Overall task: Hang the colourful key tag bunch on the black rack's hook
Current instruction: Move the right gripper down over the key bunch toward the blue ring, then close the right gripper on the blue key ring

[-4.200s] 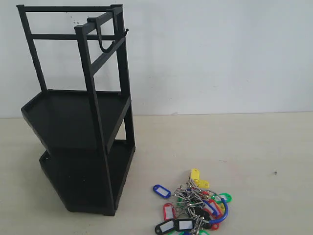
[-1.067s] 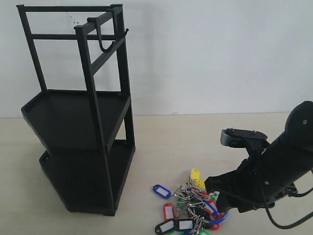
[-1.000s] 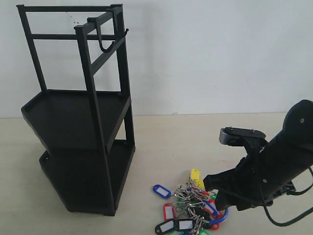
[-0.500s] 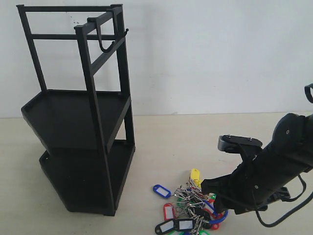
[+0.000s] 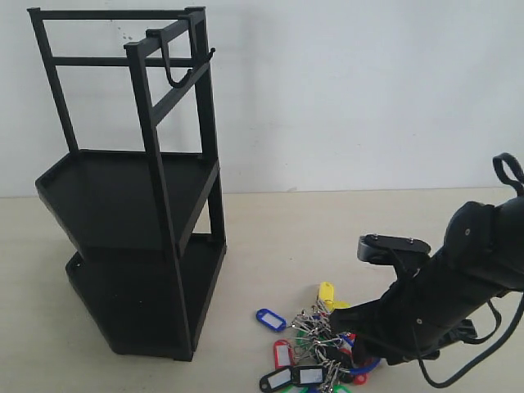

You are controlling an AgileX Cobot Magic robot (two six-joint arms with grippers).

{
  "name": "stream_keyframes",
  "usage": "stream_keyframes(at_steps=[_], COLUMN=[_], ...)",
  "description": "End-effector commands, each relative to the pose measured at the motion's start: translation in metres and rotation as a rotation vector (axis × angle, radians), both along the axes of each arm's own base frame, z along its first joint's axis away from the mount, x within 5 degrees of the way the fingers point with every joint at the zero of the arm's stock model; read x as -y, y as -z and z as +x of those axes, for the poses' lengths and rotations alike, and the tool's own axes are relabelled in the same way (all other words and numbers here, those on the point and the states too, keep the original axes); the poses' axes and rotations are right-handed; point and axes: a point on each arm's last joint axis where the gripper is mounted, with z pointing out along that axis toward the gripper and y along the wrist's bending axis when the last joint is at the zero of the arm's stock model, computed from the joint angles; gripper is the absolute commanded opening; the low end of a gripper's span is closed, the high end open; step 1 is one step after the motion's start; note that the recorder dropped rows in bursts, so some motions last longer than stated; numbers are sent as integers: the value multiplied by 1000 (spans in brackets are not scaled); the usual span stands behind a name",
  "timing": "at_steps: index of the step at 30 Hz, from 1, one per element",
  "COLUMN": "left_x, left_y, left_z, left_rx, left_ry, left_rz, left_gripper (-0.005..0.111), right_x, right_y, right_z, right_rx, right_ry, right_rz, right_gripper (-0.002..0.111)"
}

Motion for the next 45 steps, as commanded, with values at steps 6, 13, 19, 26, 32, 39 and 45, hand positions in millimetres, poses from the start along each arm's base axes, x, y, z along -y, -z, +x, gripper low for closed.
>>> stream_keyframes(at_steps=[6, 13, 19, 26, 32, 39, 45], left_x=[0, 0, 0, 0, 0, 0, 0], left_y=[1, 1, 1, 1, 1, 1, 1], left_z=[0, 0, 0, 0, 0, 0, 0], left_rx=[3, 3, 3, 3, 3, 3, 3], left_ry=[-2, -2, -2, -2, -2, -2, -2], left_rz=[8, 8, 8, 8, 8, 8, 8], left_gripper=[4, 4, 4, 4, 4, 4, 4], right_x=[-15, -15, -15, -14, -14, -15, -14], right_y=[-3, -3, 4, 11, 11, 12, 8], right_z=[2, 2, 2, 4, 4, 2, 2], right_rx=[65, 66, 38, 32, 32, 20, 39], right_ry=[-28, -34, 5, 31, 31, -1, -10], right_rz=[-9, -14, -7, -10, -10, -18, -24], right_gripper=[46, 35, 43, 43, 29, 13, 0])
